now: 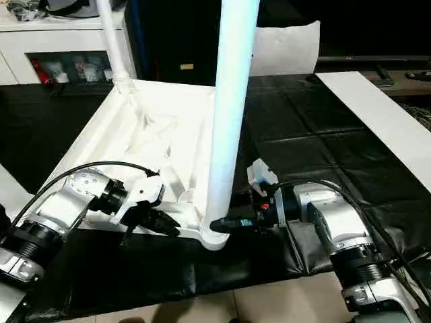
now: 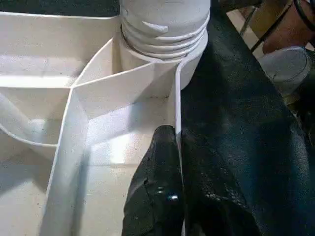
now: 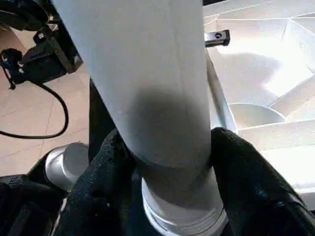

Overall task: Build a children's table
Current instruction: Rotate leg to tighten

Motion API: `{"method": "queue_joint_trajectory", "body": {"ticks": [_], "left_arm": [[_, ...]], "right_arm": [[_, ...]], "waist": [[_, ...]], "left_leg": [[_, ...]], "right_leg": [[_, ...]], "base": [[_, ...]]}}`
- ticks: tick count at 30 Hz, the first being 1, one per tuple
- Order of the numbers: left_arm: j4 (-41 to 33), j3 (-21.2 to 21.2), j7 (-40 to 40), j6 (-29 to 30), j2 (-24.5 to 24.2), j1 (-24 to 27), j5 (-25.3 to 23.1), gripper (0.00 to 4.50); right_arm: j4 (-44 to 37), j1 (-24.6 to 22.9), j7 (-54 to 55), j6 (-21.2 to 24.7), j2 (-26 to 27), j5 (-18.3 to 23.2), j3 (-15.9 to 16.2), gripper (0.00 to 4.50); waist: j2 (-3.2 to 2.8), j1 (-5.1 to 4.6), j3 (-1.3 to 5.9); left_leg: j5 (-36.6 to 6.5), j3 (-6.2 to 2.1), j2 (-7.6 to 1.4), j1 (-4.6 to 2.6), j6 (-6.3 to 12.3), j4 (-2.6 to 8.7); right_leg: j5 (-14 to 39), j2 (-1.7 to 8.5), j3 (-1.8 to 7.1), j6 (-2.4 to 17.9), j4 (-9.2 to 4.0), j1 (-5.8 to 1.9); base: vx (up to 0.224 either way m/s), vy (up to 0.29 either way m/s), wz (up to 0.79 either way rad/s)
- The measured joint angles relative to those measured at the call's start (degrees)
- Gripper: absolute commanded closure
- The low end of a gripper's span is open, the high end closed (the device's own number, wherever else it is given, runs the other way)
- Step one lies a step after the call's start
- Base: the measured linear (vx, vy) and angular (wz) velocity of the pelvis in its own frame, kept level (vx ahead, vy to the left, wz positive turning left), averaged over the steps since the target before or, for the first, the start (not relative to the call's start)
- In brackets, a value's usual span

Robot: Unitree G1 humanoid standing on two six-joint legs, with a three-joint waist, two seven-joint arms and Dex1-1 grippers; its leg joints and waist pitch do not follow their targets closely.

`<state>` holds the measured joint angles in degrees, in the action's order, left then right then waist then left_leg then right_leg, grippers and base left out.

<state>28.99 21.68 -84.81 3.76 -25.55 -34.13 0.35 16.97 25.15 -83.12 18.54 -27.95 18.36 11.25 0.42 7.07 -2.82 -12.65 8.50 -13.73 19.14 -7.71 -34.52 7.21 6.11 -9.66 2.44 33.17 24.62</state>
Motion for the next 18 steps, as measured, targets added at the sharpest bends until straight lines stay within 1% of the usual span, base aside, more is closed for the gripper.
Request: {"method": "queue_joint_trajectory", "body": {"ticks": [7, 9, 10, 12, 14, 15, 16, 17, 18], "left_arm": [[-0.09, -0.22, 0.68, 1.40, 0.87, 0.03, 0.06, 4.50], [-0.56, -0.64, 2.11, 2.93, 1.14, 0.27, 0.02, 4.50], [-1.08, -1.30, 4.47, 4.97, 1.41, 0.51, -0.18, 4.50], [-1.32, -2.94, 9.96, 8.33, 2.32, 0.49, -1.04, 4.50], [-1.47, -4.37, 14.63, 11.46, 4.25, 0.47, -1.71, 4.50], [-1.55, -5.33, 17.60, 13.44, 5.66, 0.48, -2.01, 4.50], [-1.71, -6.28, 21.18, 15.37, 7.23, 0.47, -2.36, 4.50], [-1.77, -6.90, 23.55, 16.65, 8.24, 0.46, -2.41, 4.50], [-1.82, -7.95, 27.32, 18.53, 10.05, 0.46, -2.60, 4.50]], "right_arm": [[-0.56, -0.43, 0.81, 0.99, 0.16, 0.06, -0.48, 2.50], [-1.00, -1.05, 3.00, 1.33, 1.11, 0.07, -1.21, 2.51], [-1.07, -1.13, 6.01, 1.43, 2.38, -0.59, -1.86, 2.52], [-1.02, -0.88, 13.89, 2.06, 5.06, -2.42, -3.14, 2.52], [-0.43, -0.35, 20.80, 3.09, 7.57, -3.78, -4.76, 2.55], [-0.01, 0.22, 25.03, 3.47, 9.09, -4.92, -5.62, 2.55], [1.03, 1.22, 30.26, 3.77, 11.14, -6.20, -6.46, 2.56], [1.70, 1.93, 34.04, 4.01, 12.75, -7.00, -6.90, 2.57], [2.49, 2.81, 39.86, 4.61, 15.38, -8.09, -7.80, 2.58]], "waist": [[0.00, 0.12, 0.00], [0.00, 0.09, 0.00], [-0.01, -0.16, 0.00], [-0.01, -1.05, 0.01], [0.00, -2.15, 0.01], [0.00, -2.84, 0.01], [-0.01, -3.83, 0.01], [-0.01, -4.51, 0.01], [-0.05, -5.39, 0.01]], "left_leg": [[0.00, 0.00, 0.00, -0.01, -0.04, 0.00], [0.02, 0.01, 0.00, -0.05, -0.14, 0.00], [0.06, 0.01, 0.00, -0.10, -0.21, 0.01], [0.21, 0.01, 0.00, -0.13, -0.31, -0.02], [0.31, 0.00, 0.00, -0.17, -0.37, -0.08], [0.33, 0.00, -0.03, -0.17, -0.39, -0.15], [0.33, -0.06, -0.12, -0.09, -0.39, -0.33], [0.33, -0.16, -0.16, -0.07, -0.39, -0.35], [0.33, -0.30, -0.23, -0.02, -0.39, -0.33]], "right_leg": [[0.00, 0.00, 0.01, 0.00, 0.00, -0.02], [0.00, 0.00, 0.02, 0.00, 0.01, -0.05], [-0.01, -0.01, 0.04, 0.00, 0.01, -0.09], [-0.01, -0.06, 0.01, 0.00, 0.00, -0.10], [-0.02, -0.08, -0.05, -0.01, -0.11, -0.14], [-0.02, -0.08, -0.18, -0.02, -0.20, -0.14], [-0.03, -0.07, -0.46, -0.04, -0.31, -0.14], [-0.04, -0.08, -0.67, -0.05, -0.47, -0.17], [-0.08, -0.09, -1.05, -0.11, -0.88, -0.26]], "base": [[0.000, 0.000, 0.00], [0.000, 0.000, 0.00], [0.000, 0.000, 0.00], [0.000, 0.000, 0.00], [0.000, 0.000, 0.00], [0.000, 0.000, 0.00], [0.000, 0.000, 0.00], [0.000, 0.000, 0.00], [0.000, 0.000, 0.00]]}}
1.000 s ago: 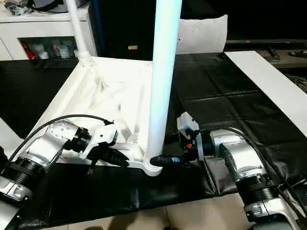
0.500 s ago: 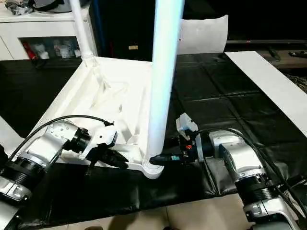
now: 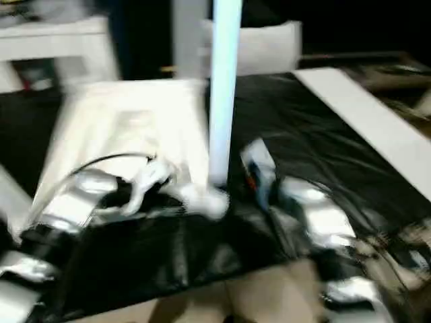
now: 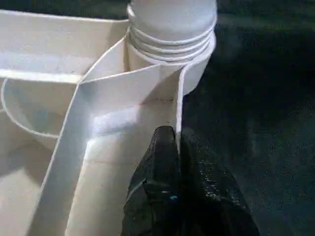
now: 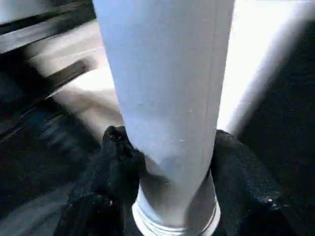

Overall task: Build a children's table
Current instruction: Rotate leg to tighten

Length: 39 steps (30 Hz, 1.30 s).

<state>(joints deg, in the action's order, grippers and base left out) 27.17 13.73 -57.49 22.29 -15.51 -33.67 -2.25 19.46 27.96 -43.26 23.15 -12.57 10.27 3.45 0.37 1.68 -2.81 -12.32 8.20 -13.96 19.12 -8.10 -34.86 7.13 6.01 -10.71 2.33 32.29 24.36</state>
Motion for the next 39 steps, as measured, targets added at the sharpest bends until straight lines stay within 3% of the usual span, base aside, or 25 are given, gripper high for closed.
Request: {"method": "queue_joint_trajectory", "body": {"ticks": [3, 4, 6, 7, 10, 13, 14, 18, 21, 24, 27, 31, 33, 39], "left_arm": [[-0.24, -1.02, 7.40, 2.51, 3.70, 0.00, -0.38, 4.50], [-0.24, -1.08, 9.00, 2.86, 4.47, 0.00, -0.50, 4.50], [-0.24, -1.12, 11.38, 3.10, 5.72, 0.00, -0.96, 4.50], [-0.24, -1.25, 11.92, 3.10, 5.97, 0.00, -0.99, 4.50], [-0.97, -1.10, 12.57, 3.10, 6.65, 0.05, -1.54, 4.50], [-1.52, -0.87, 12.68, 3.09, 6.68, 0.05, -1.62, 4.50], [-1.85, -0.76, 12.41, 3.06, 6.52, 0.05, -1.61, 4.50], [-2.76, 0.21, 9.45, 1.51, 4.72, 0.05, -1.12, 4.50], [-2.77, 1.05, 5.50, -0.36, 2.65, 0.15, -0.19, 4.50], [-2.76, 1.91, 0.85, -2.37, 0.32, 0.62, 0.39, 4.50], [-2.31, 3.12, -5.80, -5.99, -2.74, 1.10, 1.08, 4.50], [-2.04, 4.26, -13.59, -8.85, -6.20, 1.60, 2.64, 4.50], [-2.00, 4.79, -16.00, -10.11, -6.94, 1.60, 2.68, 4.50], [-1.97, 6.48, -22.33, -12.91, -9.55, 1.56, 3.41, 4.50]], "right_arm": [[1.76, 1.79, 9.52, 0.76, 3.83, -1.73, -1.39, 2.58], [2.11, 1.98, 11.24, 0.77, 4.54, -1.98, -1.77, 2.58], [2.55, 2.03, 13.09, -0.07, 5.12, -2.44, -2.10, 2.58], [2.76, 2.01, 13.08, -0.74, 5.12, -2.58, -2.14, 2.03], [3.06, 1.40, 12.97, -3.02, 5.23, -2.64, -2.70, 1.86], [2.68, 1.09, 12.77, -3.80, 5.33, -2.60, -2.94, 1.80], [2.05, 0.80, 12.56, -3.79, 5.14, -2.44, -2.99, 1.50], [0.06, -0.70, 6.91, -4.42, 2.25, -0.55, -3.01, 1.31], [-1.17, -1.87, -0.19, -4.83, -1.88, 0.87, -1.86, 1.01], [-2.81, -3.29, -7.93, -5.36, -6.29, 1.43, -0.11, 0.72], [-3.72, -3.66, -17.41, -5.50, -11.41, 3.14, 1.77, 0.56], [-4.74, -3.55, -26.44, -3.64, -15.27, 5.24, 3.77, 0.22], [-4.74, -3.46, -28.65, -3.42, -16.29, 5.23, 4.18, 0.04], [-4.68, -3.16, -33.59, -5.81, -17.30, 5.16, 6.28, 0.04]], "waist": [[-0.49, -1.28, -0.09], [-0.50, -1.43, -0.10], [-0.48, -1.44, -0.10], [-0.47, -1.43, -0.11], [-0.45, -1.14, -0.12], [-0.37, -1.10, -0.10], [-0.37, -0.92, -0.10], [-0.38, 0.36, -0.09], [-0.38, 1.41, -0.09], [-0.38, 2.42, -0.10], [-0.37, 3.52, -0.10], [-0.34, 4.26, -0.11], [-0.33, 4.92, -0.11], [-0.23, 5.48, -0.08]], "left_leg": [[-0.01, -0.45, -0.90, 0.07, 0.02, 0.14], [-0.02, -0.54, -1.06, 0.00, 0.02, 0.22], [-0.07, -0.44, -0.79, -0.18, 0.10, 0.26], [-0.08, -0.39, -0.63, -0.20, 0.11, 0.34], [-0.12, -0.38, -0.40, -0.06, 0.18, 0.47], [-0.32, -0.24, 0.04, -0.05, 0.38, 0.45], [-0.32, -0.22, 0.07, 0.01, 0.39, 0.51], [-0.19, -0.08, 0.00, 0.48, 0.58, 0.58], [-0.18, -0.05, -0.01, 0.67, 0.59, 0.42], [-0.14, -0.05, 0.00, 0.67, 0.61, 0.33], [-0.13, 0.15, 0.16, 0.36, 0.57, 0.25], [-0.18, 0.16, 0.20, 0.30, 0.48, 0.09], [-0.18, 0.16, 0.20, 0.36, 0.33, 0.05], [-0.08, 0.16, 0.17, 0.42, 0.28, 0.09]], "right_leg": [[-0.05, 0.03, -2.09, -0.08, -1.97, -1.18], [-0.05, 0.02, -2.28, -0.08, -2.21, -1.43], [-0.06, 0.08, -1.91, -0.08, -2.07, -1.51], [-0.07, 0.22, -1.90, -0.09, -1.98, -1.43], [-0.14, 0.35, -1.65, -0.06, -1.67, -1.18], [-0.89, 0.45, -0.80, -0.03, -0.98, -0.76], [-0.89, 0.45, -0.71, -0.02, -0.79, -0.56], [-0.41, 0.40, -0.43, 0.44, 0.37, 0.63], [-0.26, 0.37, -0.26, 0.64, 0.84, 1.04], [-0.21, 0.33, -0.08, 0.50, 0.84, 1.01], [-0.31, 0.19, 0.63, 0.37, 0.78, 0.78], [-0.32, 0.21, 0.81, 0.31, 0.74, 0.52], [-0.34, 0.21, 0.88, 0.29, 0.75, 0.48], [-0.34, 0.21, 0.91, 0.25, 0.82, 0.45]], "base": [[0.000, 0.000, 0.00], [0.000, 0.000, 0.00], [0.000, 0.000, 0.00], [0.000, 0.000, 0.00], [0.000, 0.000, 0.00], [0.000, 0.000, 0.00], [0.000, 0.000, 0.00], [0.000, 0.000, 0.00], [0.000, 0.000, 0.00], [0.000, 0.000, 0.00], [0.000, 0.000, 0.00], [0.000, 0.000, 0.00], [0.000, 0.000, 0.00], [0.000, 0.000, 0.00]]}}
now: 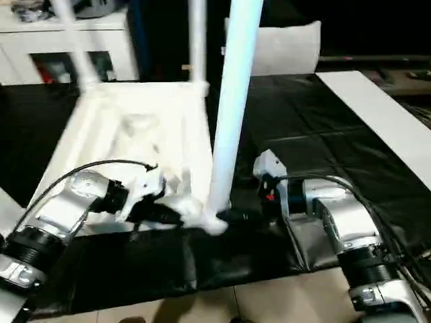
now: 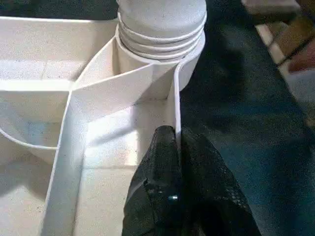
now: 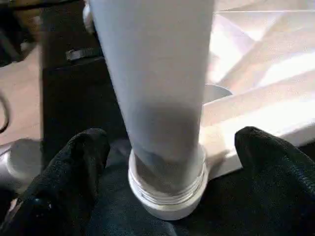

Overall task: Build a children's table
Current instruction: Rotate leg to tighten

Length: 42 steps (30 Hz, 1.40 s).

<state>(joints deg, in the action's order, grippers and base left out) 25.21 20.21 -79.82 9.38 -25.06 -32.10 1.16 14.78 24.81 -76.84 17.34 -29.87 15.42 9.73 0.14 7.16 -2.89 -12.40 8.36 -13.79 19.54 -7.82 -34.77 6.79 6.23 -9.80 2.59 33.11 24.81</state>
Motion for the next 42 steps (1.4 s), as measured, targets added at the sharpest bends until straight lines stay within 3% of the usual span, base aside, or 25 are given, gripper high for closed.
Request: {"method": "queue_joint_trajectory", "body": {"ticks": [15, 19, 23, 29, 32, 35, 38, 39, 40, 42], "left_arm": [[0.08, 1.24, -4.33, -1.90, -0.50, -0.03, 0.38, 4.50], [0.22, 1.24, -4.34, -2.18, -0.51, -0.06, 0.37, 4.50], [0.27, 1.24, -4.34, -2.33, -0.64, -0.06, 0.37, 4.50], [0.27, 1.12, -4.35, -2.15, -0.50, -0.06, 0.48, 4.50], [0.20, 0.78, -3.15, 0.09, -0.09, -0.05, 0.87, 4.50], [0.07, -1.69, 3.22, 5.00, 1.21, -0.02, 0.28, 4.50], [-0.21, -3.70, 10.31, 9.15, 3.64, 0.00, -0.86, 4.50], [-0.44, -4.63, 13.69, 10.89, 5.03, -0.01, -1.12, 4.50], [-0.80, -5.00, 15.57, 12.15, 5.74, 0.00, -1.21, 4.50], [-1.67, -6.22, 21.40, 15.31, 8.39, 0.00, -2.19, 4.50]], "right_arm": [[1.79, 0.11, -4.96, 0.83, 0.99, 2.47, 1.26, 1.38], [1.80, 0.12, -5.53, 1.10, 1.03, 2.78, 1.41, 1.48], [1.79, 0.12, -6.05, 1.41, 1.15, 3.03, 1.61, 1.86], [0.82, -0.68, -5.43, 3.72, 1.62, 4.20, 1.46, 2.41], [-1.09, -2.21, -2.89, 5.00, 2.64, 4.55, 0.44, 2.47], [-1.12, -2.26, 5.71, 6.25, 6.14, 2.98, -1.91, 2.49], [-0.39, -1.09, 16.04, 7.51, 9.87, 0.24, -3.90, 2.51], [0.24, 0.21, 20.92, 8.35, 11.66, -1.29, -4.43, 2.52], [0.44, 0.83, 23.73, 8.99, 12.65, -1.97, -4.82, 2.53], [1.56, 2.43, 32.07, 10.26, 16.14, -3.79, -5.98, 2.55]], "waist": [[0.09, -0.19, 0.04], [0.09, -0.20, 0.04], [0.09, -0.25, 0.04], [0.09, -0.29, 0.04], [0.08, -0.26, 0.05], [0.08, -0.96, 0.05], [0.08, -3.12, 0.05], [0.07, -4.30, 0.05], [0.05, -4.83, 0.06], [-0.27, -6.37, 0.08]], "left_leg": [[0.01, 0.00, -0.02, 0.05, -0.02, -0.02], [0.02, 0.00, -0.02, 0.05, -0.02, -0.02], [0.02, 0.00, -0.02, 0.05, -0.02, -0.02], [0.02, -0.01, -0.03, 0.05, -0.03, -0.02], [0.03, -0.01, -0.02, 0.04, -0.05, -0.02], [0.23, -0.01, -0.03, -0.02, -0.17, -0.02], [0.24, -0.06, -0.05, -0.05, -0.18, -0.20], [0.24, -0.14, -0.12, 0.01, -0.18, -0.30], [0.23, -0.21, -0.16, 0.04, -0.18, -0.30], [0.23, -0.64, -0.71, 0.34, -0.17, -0.27]], "right_leg": [[0.01, -0.01, -0.01, -0.04, 0.01, 0.02], [0.01, -0.01, -0.02, -0.05, 0.01, 0.02], [0.01, -0.01, -0.02, -0.05, 0.00, 0.02], [0.01, -0.02, -0.03, -0.05, 0.00, 0.02], [0.00, -0.01, -0.03, -0.06, 0.00, 0.00], [-0.01, -0.02, -0.08, -0.06, -0.01, 0.01], [-0.04, -0.03, -0.38, -0.11, -0.21, 0.01], [-0.10, -0.02, -0.68, -0.21, -0.46, -0.01], [-0.15, -0.02, -0.90, -0.28, -0.72, -0.06], [-0.26, 0.00, -2.43, -0.42, -2.16, -0.62]], "base": [[0.000, 0.000, 0.00], [0.000, 0.000, 0.00], [0.000, 0.000, 0.00], [0.000, 0.000, 0.00], [0.000, 0.000, 0.00], [0.000, 0.000, 0.00], [-0.017, 0.004, -0.05], [0.000, 0.000, 0.00], [0.000, 0.000, 0.00], [0.000, 0.000, 0.00]]}}
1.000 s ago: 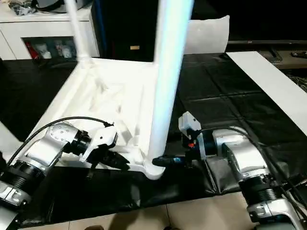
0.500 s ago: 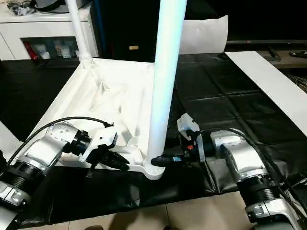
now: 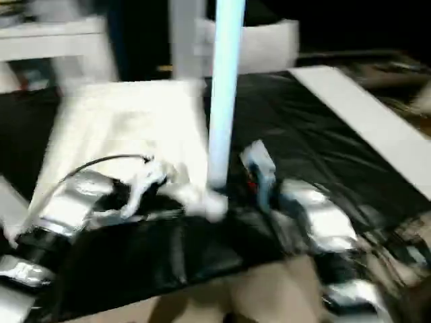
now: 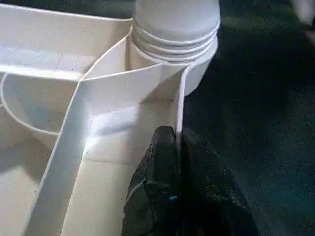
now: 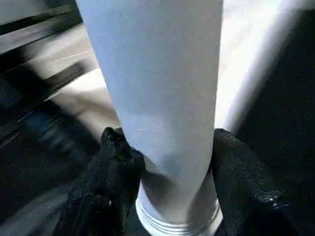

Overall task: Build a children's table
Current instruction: Rotate leg to tighten

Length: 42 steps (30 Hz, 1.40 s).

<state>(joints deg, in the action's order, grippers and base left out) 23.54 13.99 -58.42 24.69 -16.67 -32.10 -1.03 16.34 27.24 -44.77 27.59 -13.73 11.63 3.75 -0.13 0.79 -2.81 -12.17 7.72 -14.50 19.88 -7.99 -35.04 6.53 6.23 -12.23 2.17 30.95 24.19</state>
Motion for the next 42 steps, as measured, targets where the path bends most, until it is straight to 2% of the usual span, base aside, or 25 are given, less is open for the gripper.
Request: {"method": "queue_joint_trajectory", "body": {"ticks": [1, 2, 3, 4, 5, 6, 7, 8, 11, 14, 17, 18, 20, 22, 24, 26, 27, 29, 31, 33, 36, 37, 41, 42], "left_arm": [[-0.24, -0.47, 2.84, 1.26, 1.43, 0.00, -0.60, 4.50], [-0.27, -0.56, 4.71, 1.70, 2.48, 0.00, -1.01, 4.50], [-0.27, -0.61, 7.63, 2.29, 4.06, 0.01, -1.56, 4.50], [-0.27, -0.61, 9.54, 2.65, 5.01, 0.01, -2.05, 4.50], [-0.30, -0.60, 10.69, 2.78, 5.58, 0.00, -2.32, 4.50], [-0.37, -0.61, 11.57, 2.78, 6.12, 0.00, -2.50, 4.50], [-0.56, -0.60, 11.98, 2.79, 6.34, 0.01, -2.51, 4.50], [-0.71, -0.59, 12.39, 2.86, 6.72, 0.01, -2.52, 4.50], [-1.06, -0.41, 13.03, 3.23, 7.51, 0.01, -2.52, 4.50], [-1.65, -0.24, 12.86, 3.55, 7.50, 0.01, -2.51, 4.50], [-2.20, -0.19, 12.75, 3.53, 7.33, 0.02, -2.42, 4.50], [-2.39, -0.08, 12.17, 3.10, 6.87, 0.01, -2.33, 4.50], [-2.41, 0.40, 10.36, 1.87, 5.74, 0.01, -1.72, 4.50], [-2.35, 0.80, 8.00, -0.02, 4.39, 0.02, -1.22, 4.50], [-1.96, 1.20, 5.57, -2.14, 3.12, 0.02, -0.99, 4.50], [-1.28, 1.88, 2.45, -4.32, 1.20, 0.01, -0.87, 4.50], [-0.58, 2.35, -0.82, -6.16, -0.20, 0.02, -0.38, 4.50], [0.36, 2.63, -3.90, -7.90, -2.00, 0.02, 0.16, 4.50], [1.32, 3.06, -6.40, -10.07, -3.22, -0.04, 0.18, 4.50], [2.40, 4.40, -11.85, -13.40, -5.43, -0.33, 0.75, 4.50], [2.85, 5.78, -18.77, -15.97, -7.76, -0.42, 1.47, 4.50], [3.05, 6.06, -20.08, -16.50, -8.37, -0.56, 1.46, 4.50], [3.79, 7.93, -24.03, -17.84, -9.07, -1.67, 1.37, 4.50], [3.77, 8.40, -24.82, -18.04, -8.96, -1.75, 1.38, 4.50]], "right_arm": [[0.37, 0.49, 4.44, 0.43, 1.89, -0.82, -0.56, 2.55], [0.60, 0.63, 7.01, 0.65, 2.92, -1.22, -1.04, 2.55], [0.78, 0.63, 10.30, 0.55, 4.39, -1.99, -1.75, 2.55], [0.89, 0.63, 12.45, 0.28, 5.39, -2.64, -2.15, 2.55], [1.09, 0.63, 13.60, -0.37, 5.77, -2.96, -2.19, 2.55], [1.38, 0.63, 14.00, -1.22, 5.74, -3.14, -2.22, 2.21], [1.47, 0.62, 14.16, -1.70, 5.74, -3.22, -2.27, 2.21], [1.47, 0.60, 14.17, -1.83, 5.74, -3.22, -2.68, 2.01], [0.58, -0.05, 14.35, -1.74, 5.90, -3.20, -3.31, 1.78], [-0.66, -0.73, 14.35, -1.65, 5.89, -2.77, -3.41, 1.45], [-1.82, -1.20, 14.11, -1.59, 5.88, -2.21, -3.42, 1.31], [-2.13, -1.45, 13.39, -2.05, 5.63, -1.97, -3.42, 1.08], [-2.21, -2.21, 9.89, -3.39, 4.03, -0.87, -3.35, 0.99], [-2.20, -2.81, 5.24, -5.31, 1.91, -0.12, -3.16, 0.90], [-2.20, -3.70, 0.99, -7.33, -0.19, 0.08, -2.87, 0.64], [-2.29, -4.69, -3.40, -8.92, -2.70, 0.94, -2.03, 0.51], [-2.41, -5.29, -7.98, -10.25, -5.94, 1.53, -0.78, 0.45], [-2.46, -5.51, -12.69, -11.31, -8.37, 1.90, -0.13, 0.13], [-2.49, -5.51, -15.83, -12.23, -9.58, 2.23, 0.59, 0.10], [-2.46, -5.50, -21.25, -12.73, -11.85, 2.55, 1.66, 0.10], [-2.45, -5.50, -28.18, -12.66, -15.29, 4.26, 2.36, 0.10], [-2.45, -5.49, -29.62, -12.57, -15.66, 4.69, 2.60, 0.38], [-2.19, -5.29, -33.48, -11.73, -15.84, 6.02, 4.76, 0.52], [-1.52, -4.78, -34.27, -11.48, -15.62, 6.09, 5.33, 0.81]], "waist": [[-0.14, -0.79, -0.04], [-0.13, -1.03, -0.04], [-0.02, -1.22, -0.10], [0.07, -1.26, -0.15], [0.04, -1.30, -0.15], [-0.03, -1.31, -0.17], [-0.06, -1.36, -0.18], [-0.07, -1.46, -0.18], [-0.07, -1.78, -0.18], [-0.06, -1.68, -0.18], [-0.05, -1.15, -0.17], [-0.05, -0.84, -0.17], [-0.03, -0.42, -0.16], [-0.01, 0.28, -0.15], [-0.02, 1.28, -0.15], [-0.02, 2.00, -0.15], [-0.03, 2.74, -0.15], [-0.02, 3.35, -0.15], [-0.02, 4.03, -0.15], [-0.02, 4.52, -0.15], [0.03, 4.98, -0.13], [0.04, 5.08, -0.12], [0.07, 5.59, -0.13], [0.10, 5.58, -0.12]], "left_leg": [[0.00, -0.35, -0.53, 0.07, 0.00, 0.05], [0.00, -0.54, -0.91, -0.04, -0.01, 0.03], [-0.02, -0.46, -0.84, -0.47, -0.02, 0.03], [-0.04, -0.14, -0.37, -0.89, -0.03, 0.09], [-0.05, -0.07, -0.13, -1.32, -0.02, 0.16], [-0.05, -0.03, -0.07, -1.25, -0.01, 0.31], [-0.04, -0.12, -0.11, -0.97, -0.01, 0.42], [-0.04, -0.20, -0.16, -0.75, -0.01, 0.50], [-0.16, -0.20, -0.04, -0.64, 0.10, 0.54], [-0.39, -0.20, 0.11, -0.67, 0.11, 0.56], [-0.49, -0.09, 0.34, -0.65, 0.19, 0.58], [-0.44, 0.02, 0.35, -0.58, 0.27, 0.72], [-0.42, 0.05, 0.31, -0.41, 0.30, 0.76], [-0.42, 0.26, 0.32, -0.06, 0.31, 0.57], [-0.39, 0.32, 0.31, 0.14, 0.31, 0.48], [-0.34, 0.35, 0.30, 0.08, 0.36, 0.47], [-0.33, 0.40, 0.31, 0.04, 0.37, 0.45], [-0.26, 0.41, 0.30, -0.10, 0.42, 0.43], [-0.21, 0.52, 0.32, -0.42, 0.26, 0.42], [-0.31, 0.52, 0.41, -0.44, 0.00, 0.38], [-0.29, 0.53, 0.62, -0.53, 0.02, 0.38], [-0.28, 0.56, 0.64, -0.60, 0.03, 0.38], [-0.27, 0.60, 0.68, -0.85, 0.06, 0.28], [-0.27, 0.60, 0.67, -0.87, 0.06, 0.26]], "right_leg": [[-0.01, -0.09, -0.96, 0.01, -0.88, -0.62], [-0.01, -0.22, -0.97, 0.01, -0.95, -0.81], [-0.05, -0.29, -0.48, 0.08, -0.67, -1.00], [-0.10, -0.28, -0.14, 0.09, -0.49, -1.06], [-0.19, -0.09, -0.24, 0.07, -0.44, -1.07], [-0.21, 0.25, -0.86, 0.05, -0.55, -1.04], [-0.22, 0.25, -1.05, 0.03, -0.73, -1.02], [-0.22, 0.18, -1.10, 0.03, -0.95, -1.04], [-0.26, 0.21, -0.85, 0.06, -0.96, -1.04], [-0.52, 0.22, -0.48, 0.18, -0.65, -0.94], [-0.66, 0.20, 0.24, 0.29, 0.24, -0.35], [-0.60, 0.16, 0.35, 0.34, 0.37, -0.06], [-0.50, 0.12, 0.41, 0.43, 0.55, 0.24], [-0.35, 0.21, 0.65, 0.47, 1.08, 0.88], [-0.36, 0.22, 0.73, 0.58, 1.33, 1.19], [-0.39, 0.20, 0.74, 0.64, 1.36, 1.17], [-0.41, 0.21, 0.78, 0.66, 1.35, 1.14], [-0.42, 0.20, 0.84, 0.66, 1.35, 0.94], [-0.42, 0.20, 0.95, 0.65, 1.34, 0.70], [-0.48, 0.22, 1.06, 0.55, 1.16, 0.59], [-0.54, 0.07, 1.81, 0.45, 1.18, 0.51], [-0.55, 0.05, 1.90, 0.44, 1.18, 0.42], [-0.52, 0.06, 2.00, 0.40, 1.17, 0.07], [-0.51, 0.06, 1.99, 0.38, 1.15, 0.02]], "base": [[0.000, 0.000, 0.00], [0.000, 0.000, 0.00], [0.000, 0.000, 0.00], [0.000, 0.000, 0.00], [0.000, 0.000, 0.00], [0.000, 0.000, 0.00], [0.000, 0.000, 0.00], [0.000, 0.000, 0.00], [0.000, 0.000, 0.00], [0.000, 0.000, 0.00], [0.000, 0.000, 0.00], [0.000, 0.000, 0.00], [0.000, 0.000, 0.00], [0.000, 0.000, 0.00], [0.000, 0.000, 0.00], [0.000, 0.000, 0.00], [0.000, 0.000, 0.00], [0.000, 0.000, 0.00], [0.000, 0.000, 0.00], [0.000, 0.000, 0.00], [0.000, 0.000, 0.00], [0.000, 0.000, 0.00], [0.000, 0.000, 0.00], [0.000, 0.000, 0.00]]}}
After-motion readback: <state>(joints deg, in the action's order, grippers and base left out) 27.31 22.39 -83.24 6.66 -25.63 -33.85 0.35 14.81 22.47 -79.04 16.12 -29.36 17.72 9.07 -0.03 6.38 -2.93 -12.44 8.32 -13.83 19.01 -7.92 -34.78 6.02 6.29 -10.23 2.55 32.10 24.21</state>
